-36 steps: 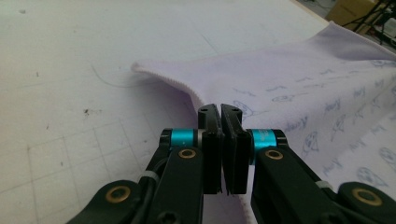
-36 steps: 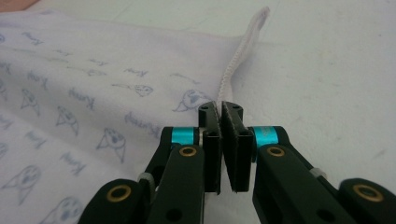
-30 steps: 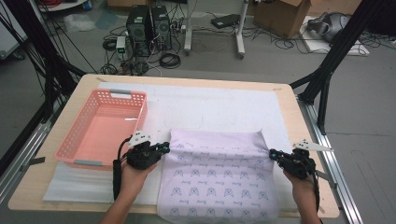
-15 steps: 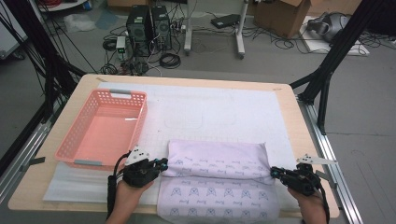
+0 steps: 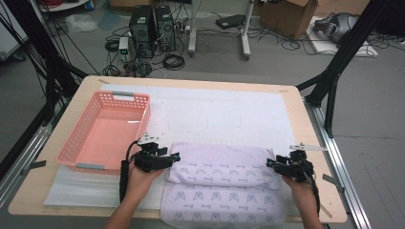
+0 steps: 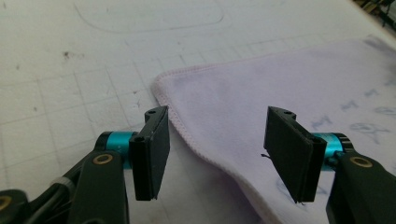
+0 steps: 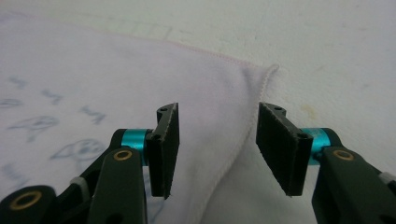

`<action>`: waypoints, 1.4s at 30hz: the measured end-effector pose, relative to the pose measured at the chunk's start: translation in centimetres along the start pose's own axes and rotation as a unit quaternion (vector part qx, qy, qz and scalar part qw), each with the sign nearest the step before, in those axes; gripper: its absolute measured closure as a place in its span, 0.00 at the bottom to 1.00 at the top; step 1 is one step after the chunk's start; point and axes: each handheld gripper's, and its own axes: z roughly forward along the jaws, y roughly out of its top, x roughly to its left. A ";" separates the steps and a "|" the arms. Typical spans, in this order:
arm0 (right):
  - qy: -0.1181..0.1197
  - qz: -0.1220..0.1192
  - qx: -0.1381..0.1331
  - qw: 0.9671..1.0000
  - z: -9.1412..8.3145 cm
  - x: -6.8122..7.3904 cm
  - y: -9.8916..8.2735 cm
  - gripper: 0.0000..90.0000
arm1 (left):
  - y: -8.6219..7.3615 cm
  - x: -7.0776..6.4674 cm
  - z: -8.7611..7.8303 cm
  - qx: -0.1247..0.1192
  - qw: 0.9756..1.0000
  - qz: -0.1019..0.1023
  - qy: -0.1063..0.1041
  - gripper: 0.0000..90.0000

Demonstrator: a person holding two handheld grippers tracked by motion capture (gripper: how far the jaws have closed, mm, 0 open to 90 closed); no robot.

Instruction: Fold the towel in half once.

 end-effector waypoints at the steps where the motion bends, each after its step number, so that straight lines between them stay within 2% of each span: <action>1: -0.002 -0.002 0.006 1.000 0.4 0.1 0.1 0.64 | -0.1 -0.1 0.2 0.005 1.000 0.006 0.002 0.51; 2: -0.004 -0.005 0.007 1.000 0.7 0.1 0.2 0.72 | -0.3 -0.2 0.4 0.008 1.000 0.015 0.001 0.58; 3: -0.006 -0.009 0.005 1.000 0.7 0.1 0.2 0.84 | -0.5 -0.5 0.5 0.010 1.000 0.026 0.004 0.67; 4: -0.001 -0.012 0.004 1.000 0.7 0.1 0.3 0.91 | -0.7 -0.7 0.5 0.009 0.999 0.045 0.011 0.81; 5: -0.004 -0.019 0.000 1.000 0.5 0.1 0.3 0.96 | -0.9 -0.9 0.5 0.003 0.999 0.053 0.014 0.95; 7: -0.006 -0.030 -0.014 0.999 -0.2 0.1 0.2 0.96 | -0.9 -0.9 0.2 -0.009 0.999 0.042 0.009 0.96; 10: 0.001 -0.028 -0.044 0.999 -1.7 -0.1 0.0 0.96 | -0.6 -0.8 -0.9 -0.037 0.999 0.032 -0.002 0.96; 11: 0.008 -0.025 -0.048 0.998 -2.2 -0.1 -0.1 0.96 | -0.6 -0.9 -1.4 -0.043 0.998 0.034 -0.005 0.96; 17: 0.025 -0.042 -0.078 0.996 -5.3 0.5 -0.7 0.96 | -0.9 -1.5 -4.7 -0.094 0.994 0.031 -0.039 0.96; 19: 0.033 -0.046 -0.084 0.995 -6.3 0.8 -1.0 0.96 | -1.3 -1.7 -5.6 -0.099 0.993 0.036 -0.048 0.96; 22: 0.047 -0.047 -0.092 0.994 -7.4 1.3 -1.9 0.96 | -2.4 -2.0 -6.7 -0.095 0.993 0.037 -0.065 0.96; 24: 0.057 -0.048 -0.088 0.993 -7.7 1.5 -2.6 0.96 | -3.2 -1.9 -7.1 -0.082 0.993 0.038 -0.070 0.96; 31: 0.064 -0.064 -0.030 0.995 -7.5 2.1 -5.2 0.96 | -5.9 -2.0 -7.4 -0.025 0.995 0.042 -0.085 0.96; 33: 0.060 -0.075 -0.004 0.995 -7.1 2.2 -6.1 0.96 | -6.2 -1.8 -7.2 -0.005 0.995 0.031 -0.091 0.92; 34: 0.059 -0.078 0.006 0.995 -6.8 2.2 -6.4 0.94 | -6.1 -1.6 -7.0 0.001 0.996 0.028 -0.090 0.87; 35: 0.058 -0.074 0.013 0.995 -6.7 2.0 -6.5 0.85 | -6.1 -1.5 -6.9 0.001 0.996 0.023 -0.084 0.78; 36: 0.052 -0.066 0.007 0.996 -6.8 1.9 -6.5 0.77 | -5.9 -1.3 -6.9 -0.003 0.997 0.017 -0.081 0.69; 38: 0.056 -0.037 -0.019 0.998 -7.3 1.3 -6.1 0.70 | -5.4 -1.0 -6.9 -0.016 0.997 0.012 -0.074 0.60; 40: 0.040 -0.017 -0.048 0.998 -7.7 0.8 -5.5 0.59 | -4.9 -0.7 -6.6 -0.024 0.997 0.003 -0.070 0.53; 42: 0.037 -0.002 -0.050 0.998 -7.3 0.3 -5.0 0.55 | -4.6 -0.5 -6.0 -0.020 0.998 0.000 -0.059 0.47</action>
